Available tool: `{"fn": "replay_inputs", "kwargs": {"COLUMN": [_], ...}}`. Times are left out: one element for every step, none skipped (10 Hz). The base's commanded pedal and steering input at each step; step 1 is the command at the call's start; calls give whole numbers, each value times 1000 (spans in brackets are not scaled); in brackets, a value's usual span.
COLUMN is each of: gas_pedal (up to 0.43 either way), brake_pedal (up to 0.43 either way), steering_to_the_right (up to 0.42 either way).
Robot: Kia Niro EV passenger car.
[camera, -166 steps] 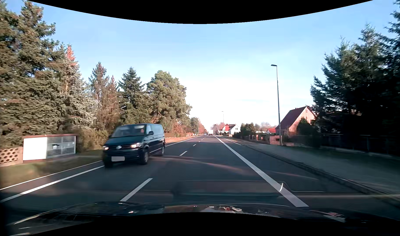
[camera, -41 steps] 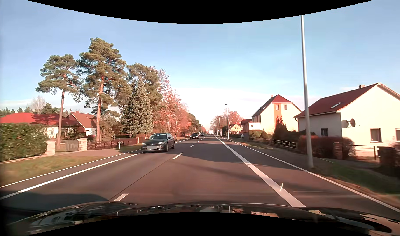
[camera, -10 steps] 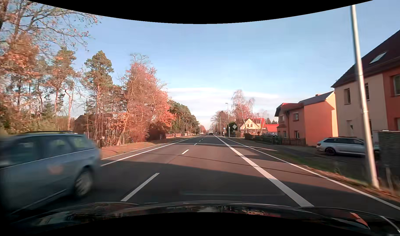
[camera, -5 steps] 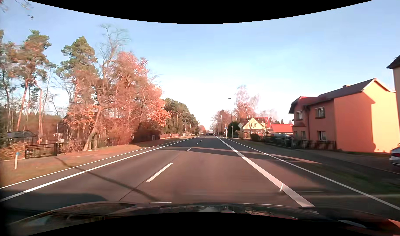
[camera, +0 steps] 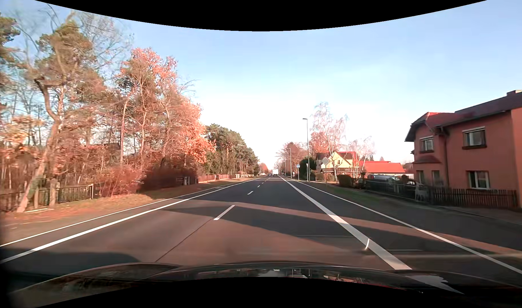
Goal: Follow the waypoints while adhering to traffic rules and regulations
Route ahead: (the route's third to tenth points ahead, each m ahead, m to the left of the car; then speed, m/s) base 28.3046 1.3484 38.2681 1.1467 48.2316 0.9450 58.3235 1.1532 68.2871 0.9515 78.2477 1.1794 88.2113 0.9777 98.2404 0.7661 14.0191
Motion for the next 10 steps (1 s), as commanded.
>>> {"fn": "replay_inputs", "kwargs": {"gas_pedal": [118, 118, 118, 118, 118, 118, 118, 118, 118, 118], "brake_pedal": [0, 0, 0, 0, 0, 0, 0, 0, 0, 0], "steering_to_the_right": [-1, -1, -1, -1, -1, -1, -1, -1, -1, -1]}}
